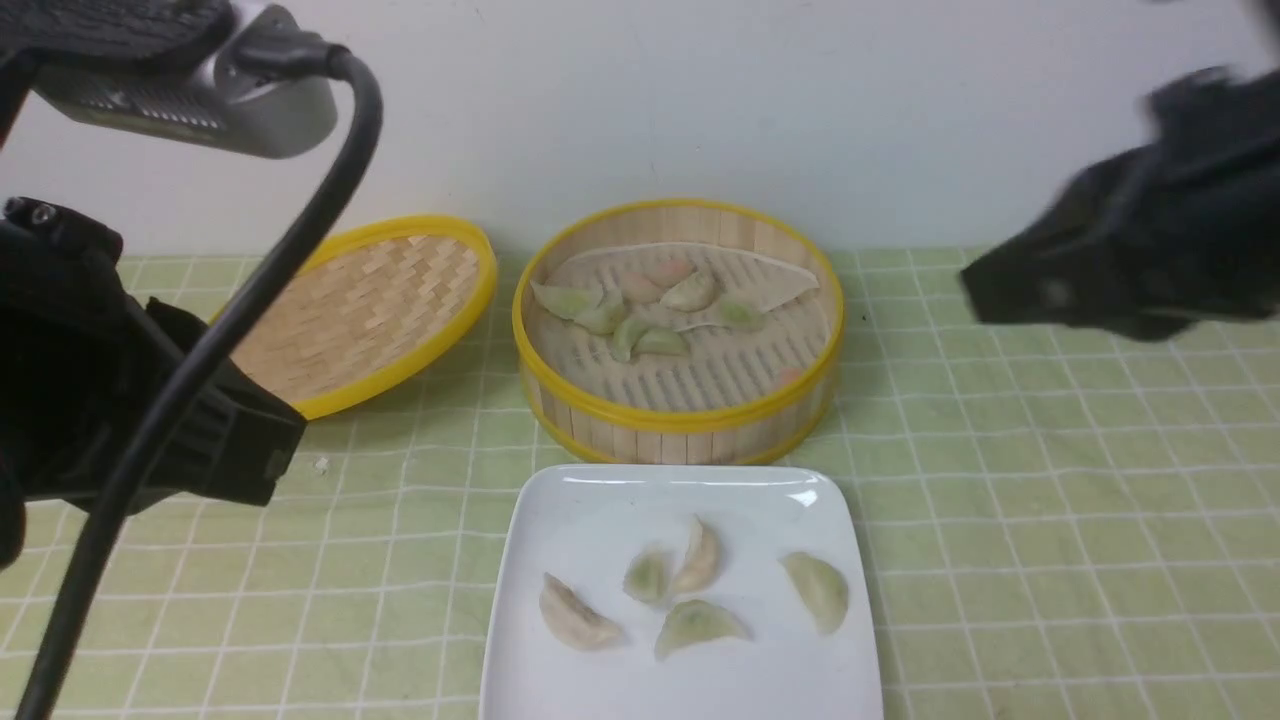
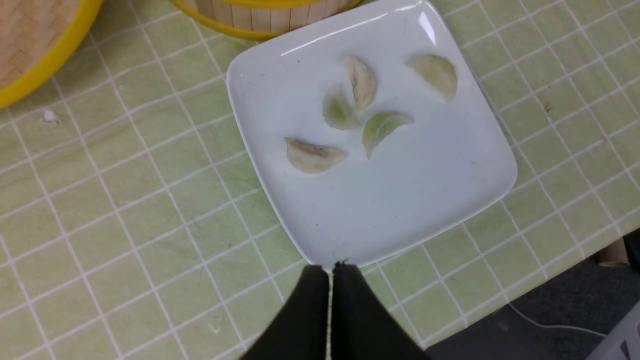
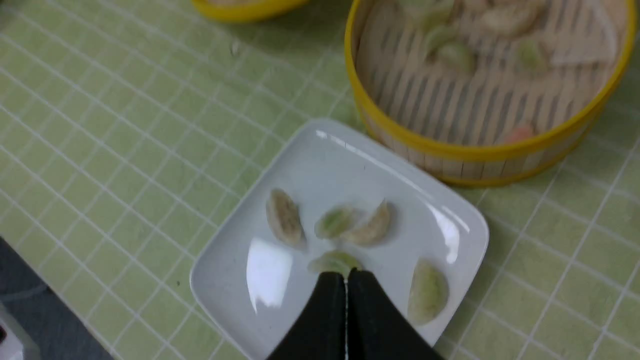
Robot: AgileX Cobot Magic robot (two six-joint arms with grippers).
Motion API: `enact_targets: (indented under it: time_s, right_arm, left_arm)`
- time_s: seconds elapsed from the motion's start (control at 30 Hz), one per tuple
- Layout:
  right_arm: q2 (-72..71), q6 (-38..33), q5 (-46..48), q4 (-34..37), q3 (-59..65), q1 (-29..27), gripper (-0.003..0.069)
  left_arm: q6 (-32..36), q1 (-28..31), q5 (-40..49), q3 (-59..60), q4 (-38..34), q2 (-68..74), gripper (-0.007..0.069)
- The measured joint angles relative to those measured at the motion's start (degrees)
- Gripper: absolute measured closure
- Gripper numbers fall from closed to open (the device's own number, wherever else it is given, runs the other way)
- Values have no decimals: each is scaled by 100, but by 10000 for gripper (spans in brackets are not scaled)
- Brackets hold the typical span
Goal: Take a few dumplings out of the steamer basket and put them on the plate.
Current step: Use the right arm to put the dumpling into the plate
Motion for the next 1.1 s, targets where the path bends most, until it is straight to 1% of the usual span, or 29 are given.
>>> enact_targets:
  time_s: [0.1, 0.2, 0.27, 0.3, 0.33, 0.43, 0.53, 0.7, 0.8, 1.0, 1.1]
  right_arm:
    - [-1390, 44, -602, -76, 796, 0, 672]
    - [-3202, 50, -1689, -159, 2037, 0, 673]
    - [-4273, 79, -2245, -241, 2793, 0, 673]
    - [-4273, 85, -2301, -253, 2793, 0, 673]
    - [-5105, 220, -2749, -351, 3383, 0, 673]
    - [-5919, 587, -3272, -579, 4036, 0, 673]
    - [-6106, 889, -3775, -861, 4483, 0, 673]
    - [-6106, 1026, -4024, -1045, 4613, 0, 673]
    - [-6106, 1001, -4029, -1063, 4613, 0, 673]
    - [-6106, 997, -3984, -1063, 4613, 0, 673]
    - [-6106, 997, -3984, -1063, 4613, 0, 673]
  left_arm:
    - [0, 0, 0, 0, -23, 0, 631]
    - [4, 0, -6, 0, -87, 0, 631]
    - [4, 0, -31, 0, -126, 0, 631]
    - [4, 0, -31, 0, -125, 0, 631]
    - [4, 0, -63, 0, -132, 0, 631]
    - [7, 0, -150, 0, -132, 0, 631]
    - [64, 0, -262, 8, -150, -32, 631]
    - [157, 0, -509, 390, -266, -577, 631]
    - [165, 0, -831, 871, -295, -1320, 631]
    - [171, 0, -2084, 2199, -301, -3172, 631]
    - [172, 0, -2363, 2673, -375, -3790, 631]
